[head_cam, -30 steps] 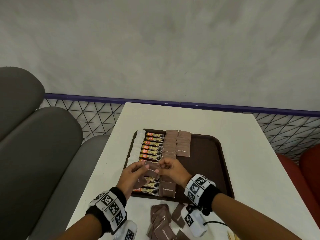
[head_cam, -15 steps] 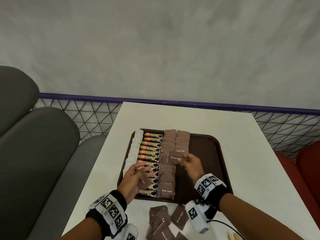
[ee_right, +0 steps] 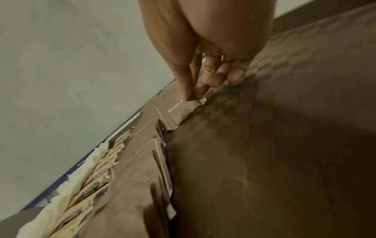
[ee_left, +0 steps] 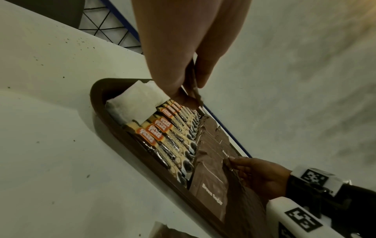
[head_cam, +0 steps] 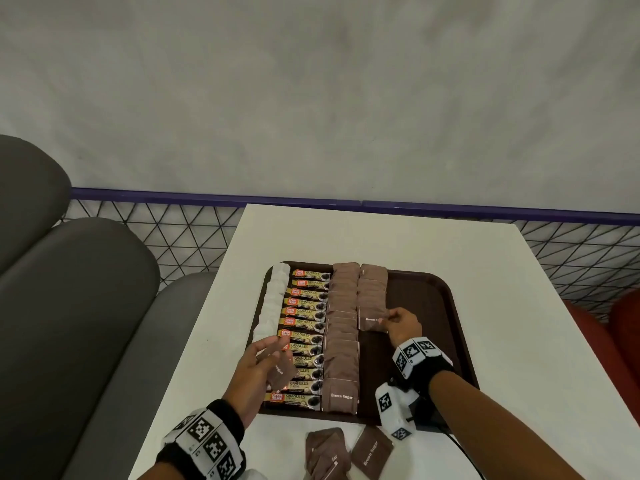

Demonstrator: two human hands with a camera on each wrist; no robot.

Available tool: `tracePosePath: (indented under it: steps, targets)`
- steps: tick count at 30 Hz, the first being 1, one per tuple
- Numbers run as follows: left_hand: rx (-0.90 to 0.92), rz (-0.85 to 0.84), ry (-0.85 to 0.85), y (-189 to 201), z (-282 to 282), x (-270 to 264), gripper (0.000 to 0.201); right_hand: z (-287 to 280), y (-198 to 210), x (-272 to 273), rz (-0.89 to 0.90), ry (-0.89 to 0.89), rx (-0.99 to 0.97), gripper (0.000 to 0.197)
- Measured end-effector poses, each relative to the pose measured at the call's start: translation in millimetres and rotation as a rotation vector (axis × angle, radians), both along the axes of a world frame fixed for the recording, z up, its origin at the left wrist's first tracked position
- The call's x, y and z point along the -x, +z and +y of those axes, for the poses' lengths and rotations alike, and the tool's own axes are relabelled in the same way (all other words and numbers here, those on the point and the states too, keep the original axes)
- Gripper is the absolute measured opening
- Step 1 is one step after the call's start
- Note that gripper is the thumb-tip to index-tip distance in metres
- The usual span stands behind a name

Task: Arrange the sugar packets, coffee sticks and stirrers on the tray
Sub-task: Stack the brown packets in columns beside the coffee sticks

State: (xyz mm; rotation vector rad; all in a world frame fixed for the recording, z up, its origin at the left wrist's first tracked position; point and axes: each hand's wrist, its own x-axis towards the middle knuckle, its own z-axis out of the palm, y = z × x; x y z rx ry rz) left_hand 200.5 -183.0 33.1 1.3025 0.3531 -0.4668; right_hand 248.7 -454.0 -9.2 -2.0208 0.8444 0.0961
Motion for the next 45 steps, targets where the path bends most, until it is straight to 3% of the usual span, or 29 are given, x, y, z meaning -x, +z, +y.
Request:
tracePosePath:
  steps: [5,8,10,13,17,20,22,26,31,36,41,45]
  targets:
    - [-0.005,0.003,-0.085,-7.0,8.0,-6.9,0.036,5.6,-9.9,-7.9,0.026,0.004,0.078,0.024]
    - [-0.022,-0.043,-0.163,-0.9,8.1,-6.7,0.002,5.8,-9.7,-9.6,0.045,-0.020,0.117,0.011]
    - [-0.019,-0.071,-0.165,5.3,5.9,-4.7,0.011,4.9,-8.9,-10.1,0.044,-0.008,0.134,0.009]
    - [-0.029,-0.080,-0.090,8.9,4.4,-3.3,0.009,3.9,-5.4,-9.9,-0.001,0.005,0.171,0.012]
    - [-0.033,-0.058,-0.027,9.3,3.0,-3.5,0.020,6.3,1.8,-2.5,-0.088,-0.022,0.238,0.037]
    - [-0.050,-0.084,0.012,13.3,-2.2,-1.7,0.020,16.1,10.6,5.6,-0.216,0.043,0.264,0.034]
    - [-0.071,-0.111,0.025,17.6,-7.0,1.1,0.017,27.4,18.5,12.9,-0.298,0.143,0.192,0.026]
    - [-0.082,-0.154,0.047,22.8,-14.3,6.0,0.012,54.2,33.6,28.7,-0.382,0.443,-0.227,0.016]
    - [-0.023,-0.182,0.033,28.2,-22.4,12.6,0.010,75.1,43.8,42.4,-0.372,0.678,-0.360,0.013]
    - [-0.036,-0.190,0.032,28.8,-24.2,16.6,0.010,76.0,44.6,47.5,-0.485,0.612,-0.339,0.010]
    - [-0.025,-0.164,-0.018,27.2,-25.4,17.2,0.013,65.8,38.4,54.5,-0.444,0.585,-0.404,0.013]
    - [-0.020,-0.129,-0.027,21.7,-25.4,15.5,0.030,49.2,32.5,52.2,-0.397,0.393,-0.391,0.014]
